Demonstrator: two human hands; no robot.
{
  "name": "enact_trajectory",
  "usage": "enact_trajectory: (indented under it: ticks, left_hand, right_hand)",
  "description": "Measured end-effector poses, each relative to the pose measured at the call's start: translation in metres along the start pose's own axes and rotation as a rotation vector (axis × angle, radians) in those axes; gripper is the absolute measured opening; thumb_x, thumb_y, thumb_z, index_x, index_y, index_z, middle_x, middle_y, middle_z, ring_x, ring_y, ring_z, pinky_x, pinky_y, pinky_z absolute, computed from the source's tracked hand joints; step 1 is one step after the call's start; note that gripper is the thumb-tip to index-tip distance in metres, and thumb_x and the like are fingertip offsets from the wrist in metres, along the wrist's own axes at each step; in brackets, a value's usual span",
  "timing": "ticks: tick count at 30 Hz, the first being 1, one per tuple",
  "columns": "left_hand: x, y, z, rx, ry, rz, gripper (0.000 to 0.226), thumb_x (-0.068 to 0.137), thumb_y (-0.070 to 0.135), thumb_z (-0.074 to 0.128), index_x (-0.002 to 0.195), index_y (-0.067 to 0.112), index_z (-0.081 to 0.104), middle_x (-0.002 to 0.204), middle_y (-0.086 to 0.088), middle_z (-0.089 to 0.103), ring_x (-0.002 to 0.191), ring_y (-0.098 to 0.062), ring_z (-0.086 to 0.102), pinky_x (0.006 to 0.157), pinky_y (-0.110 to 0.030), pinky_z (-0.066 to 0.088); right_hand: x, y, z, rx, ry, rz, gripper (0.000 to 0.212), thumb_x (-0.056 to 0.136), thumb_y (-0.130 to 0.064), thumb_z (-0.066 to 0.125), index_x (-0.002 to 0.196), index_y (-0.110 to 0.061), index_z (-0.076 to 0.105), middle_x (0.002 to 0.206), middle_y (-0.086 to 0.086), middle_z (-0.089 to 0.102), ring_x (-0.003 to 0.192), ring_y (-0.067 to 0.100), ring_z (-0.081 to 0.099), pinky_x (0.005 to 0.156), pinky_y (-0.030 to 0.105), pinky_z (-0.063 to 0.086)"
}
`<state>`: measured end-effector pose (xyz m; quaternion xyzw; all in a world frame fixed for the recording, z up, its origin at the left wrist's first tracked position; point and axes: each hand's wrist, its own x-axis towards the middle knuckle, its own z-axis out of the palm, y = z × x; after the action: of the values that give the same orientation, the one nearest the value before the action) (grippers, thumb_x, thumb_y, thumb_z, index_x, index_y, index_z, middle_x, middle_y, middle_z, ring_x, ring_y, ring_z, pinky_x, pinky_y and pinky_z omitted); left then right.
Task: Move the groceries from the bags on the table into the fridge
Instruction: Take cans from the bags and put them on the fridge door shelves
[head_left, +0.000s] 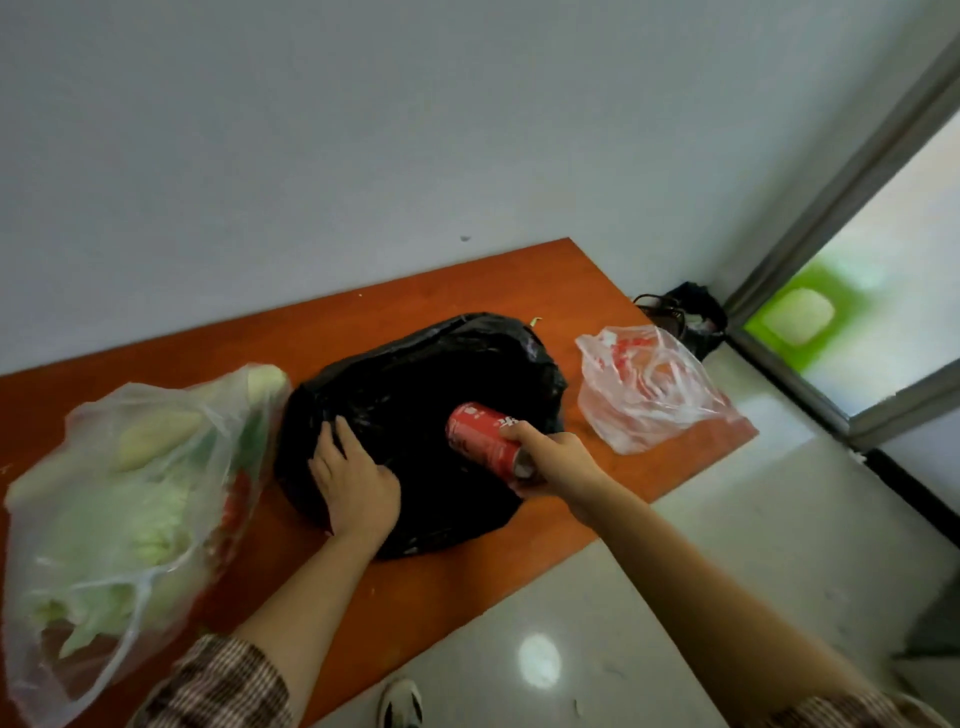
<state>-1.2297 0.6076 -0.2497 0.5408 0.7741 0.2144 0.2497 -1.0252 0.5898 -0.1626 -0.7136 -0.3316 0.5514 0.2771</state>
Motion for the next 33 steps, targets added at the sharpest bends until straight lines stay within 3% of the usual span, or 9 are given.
enact_trajectory:
  ticks: [3, 8, 11, 17, 22, 28, 30, 33]
  left_hand:
    - [-0.029, 0.051, 0.007, -0.079, 0.000, 0.191, 0.069, 0.089, 0.002, 0.046, 0.150, 0.009, 0.017, 0.157, -0.013, 0.008, 0.143, -0.033, 0.007, 0.117, -0.047, 0.018]
    - [-0.113, 0.154, 0.047, -0.065, -0.166, 0.400, 0.068, 0.090, 0.013, 0.048, 0.150, 0.014, 0.016, 0.158, -0.008, 0.002, 0.144, -0.030, 0.002, 0.112, -0.045, 0.024]
    - [-0.180, 0.219, 0.081, 0.045, -0.266, 0.534, 0.071, 0.088, 0.019, 0.050, 0.150, 0.015, 0.017, 0.158, -0.013, 0.002, 0.144, -0.034, 0.003, 0.115, -0.046, 0.016]
    - [-0.343, 0.344, 0.144, 0.092, -0.393, 0.857, 0.069, 0.086, 0.017, 0.051, 0.148, 0.012, 0.022, 0.155, -0.018, 0.006, 0.141, -0.038, 0.008, 0.115, -0.044, 0.014]
    - [-0.471, 0.428, 0.184, 0.026, -0.489, 1.113, 0.065, 0.087, 0.016, 0.053, 0.147, 0.012, 0.027, 0.153, -0.019, 0.012, 0.140, -0.036, 0.011, 0.113, -0.043, 0.019]
    - [-0.615, 0.535, 0.222, -0.083, -0.575, 1.455, 0.065, 0.086, 0.015, 0.058, 0.145, 0.013, 0.031, 0.152, -0.016, 0.018, 0.141, -0.032, 0.014, 0.115, -0.042, 0.024]
    - [-0.657, 0.570, 0.238, -0.110, -0.579, 1.530, 0.064, 0.087, 0.017, 0.059, 0.145, 0.016, 0.032, 0.153, -0.013, 0.019, 0.143, -0.029, 0.014, 0.116, -0.045, 0.025]
    - [-0.716, 0.623, 0.265, -0.132, -0.555, 1.660, 0.062, 0.088, 0.021, 0.059, 0.145, 0.017, 0.033, 0.151, -0.010, 0.024, 0.141, -0.027, 0.018, 0.113, -0.042, 0.027]
  right_hand:
    - [-0.032, 0.010, -0.048, 0.079, 0.066, -0.018, 0.038, 0.084, -0.038, 0.067, 0.098, -0.003, 0.061, 0.093, 0.014, 0.062, 0.077, 0.026, 0.067, 0.071, 0.036, 0.059]
    - [-0.102, 0.072, -0.156, 0.198, 0.199, -0.042, 0.049, 0.081, -0.046, 0.066, 0.108, -0.005, 0.059, 0.100, 0.014, 0.065, 0.087, 0.027, 0.069, 0.078, 0.035, 0.060]
    - [-0.159, 0.121, -0.225, 0.298, 0.290, -0.058, 0.043, 0.082, -0.042, 0.064, 0.104, -0.005, 0.060, 0.095, 0.014, 0.065, 0.082, 0.028, 0.069, 0.066, 0.031, 0.056]
    - [-0.281, 0.213, -0.365, 0.484, 0.536, -0.133, 0.039, 0.081, -0.035, 0.067, 0.106, -0.005, 0.061, 0.094, 0.019, 0.066, 0.065, 0.026, 0.068, 0.063, 0.032, 0.057]
    - [-0.374, 0.265, -0.455, 0.611, 0.697, -0.219, 0.019, 0.087, -0.032, 0.060, 0.096, -0.015, 0.060, 0.093, 0.014, 0.062, 0.077, 0.025, 0.066, 0.078, 0.036, 0.054]
    - [-0.468, 0.325, -0.563, 0.892, 0.820, -0.420, 0.042, 0.087, -0.036, 0.054, 0.123, -0.015, 0.053, 0.111, 0.012, 0.060, 0.094, 0.021, 0.057, 0.080, 0.030, 0.046]
    - [-0.492, 0.341, -0.599, 0.955, 0.861, -0.485, 0.049, 0.079, -0.037, 0.061, 0.122, -0.015, 0.054, 0.115, 0.014, 0.060, 0.096, 0.022, 0.057, 0.081, 0.031, 0.045]
    - [-0.520, 0.356, -0.655, 0.974, 0.967, -0.551, 0.070, 0.057, -0.037, 0.072, 0.121, -0.012, 0.057, 0.105, 0.013, 0.064, 0.089, 0.020, 0.060, 0.076, 0.032, 0.047]
